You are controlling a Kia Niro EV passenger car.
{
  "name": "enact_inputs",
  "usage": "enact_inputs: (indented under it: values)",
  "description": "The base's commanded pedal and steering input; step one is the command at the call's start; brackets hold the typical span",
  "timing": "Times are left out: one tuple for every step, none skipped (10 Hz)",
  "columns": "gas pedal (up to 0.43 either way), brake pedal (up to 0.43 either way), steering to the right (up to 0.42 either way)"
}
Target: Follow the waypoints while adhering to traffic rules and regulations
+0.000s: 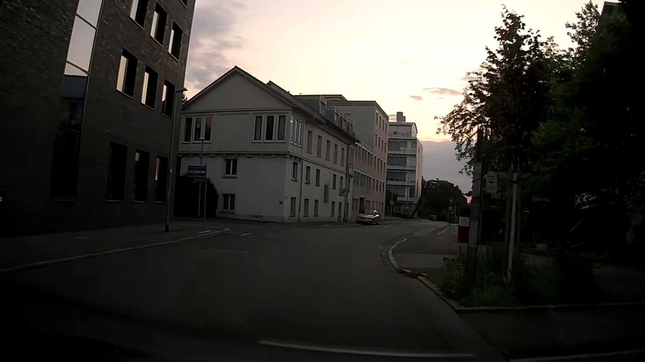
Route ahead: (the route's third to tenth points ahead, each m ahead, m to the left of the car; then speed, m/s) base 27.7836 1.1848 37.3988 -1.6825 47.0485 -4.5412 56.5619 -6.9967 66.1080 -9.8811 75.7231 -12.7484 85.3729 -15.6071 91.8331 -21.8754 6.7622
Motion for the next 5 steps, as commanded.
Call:
enact_inputs:
  values:
    - [0.047, 0.0, 0.003]
    - [0.047, 0.0, 0.004]
    - [0.047, 0.0, 0.004]
    - [0.047, 0.0, 0.005]
    - [0.047, 0.0, 0.008]
